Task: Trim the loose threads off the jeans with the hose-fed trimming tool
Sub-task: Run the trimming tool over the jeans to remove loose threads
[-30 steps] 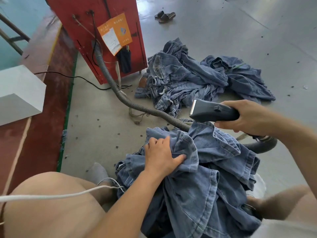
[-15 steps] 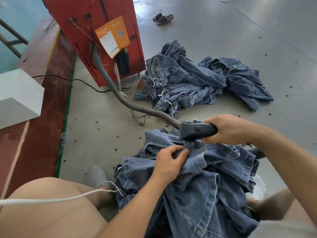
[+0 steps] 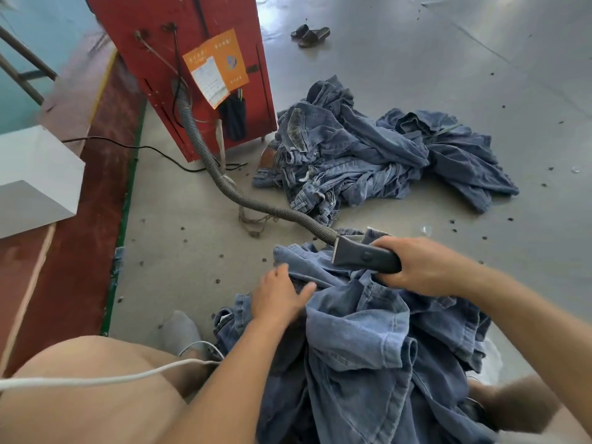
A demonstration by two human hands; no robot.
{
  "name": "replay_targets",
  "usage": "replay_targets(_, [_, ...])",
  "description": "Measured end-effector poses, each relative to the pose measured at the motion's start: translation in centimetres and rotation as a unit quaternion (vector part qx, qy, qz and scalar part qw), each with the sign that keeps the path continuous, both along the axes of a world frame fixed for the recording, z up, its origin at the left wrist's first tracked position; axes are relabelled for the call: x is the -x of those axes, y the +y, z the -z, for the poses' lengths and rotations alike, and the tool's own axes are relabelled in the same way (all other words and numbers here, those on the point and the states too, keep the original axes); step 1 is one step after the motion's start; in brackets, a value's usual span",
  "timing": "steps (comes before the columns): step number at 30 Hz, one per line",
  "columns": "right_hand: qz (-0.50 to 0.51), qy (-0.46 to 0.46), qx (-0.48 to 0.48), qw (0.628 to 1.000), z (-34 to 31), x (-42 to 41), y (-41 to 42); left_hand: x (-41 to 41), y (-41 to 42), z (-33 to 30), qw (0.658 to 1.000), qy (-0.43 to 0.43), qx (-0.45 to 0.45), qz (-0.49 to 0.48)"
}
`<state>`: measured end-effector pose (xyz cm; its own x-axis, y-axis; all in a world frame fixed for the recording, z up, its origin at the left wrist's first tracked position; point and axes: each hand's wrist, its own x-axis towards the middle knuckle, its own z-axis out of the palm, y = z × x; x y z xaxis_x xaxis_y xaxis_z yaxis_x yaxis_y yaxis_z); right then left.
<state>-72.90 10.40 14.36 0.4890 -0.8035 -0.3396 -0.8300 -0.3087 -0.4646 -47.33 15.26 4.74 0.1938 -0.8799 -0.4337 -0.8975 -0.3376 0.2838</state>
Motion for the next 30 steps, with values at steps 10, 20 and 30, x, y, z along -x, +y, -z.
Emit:
replay_targets(10, [-0.090, 0.070, -0.085, 0.990, 1.2, 0.2, 0.5, -0.9, -3.5, 3.2, 0.928, 0.192, -0.068, -0.312])
replay_targets(20, [0.016, -0.009, -0.072, 0.997, 0.9, 1.7, -1.0, 0.3, -6.0, 6.2, 0.673, 0.542, -0.032, -0.502])
replay_targets(30, [0.069, -0.063, 0.023, 0.995, 0.5, 1.8, 0.0, 0.4, -4.8, 5.0, 0.664, 0.526, -0.074, -0.526])
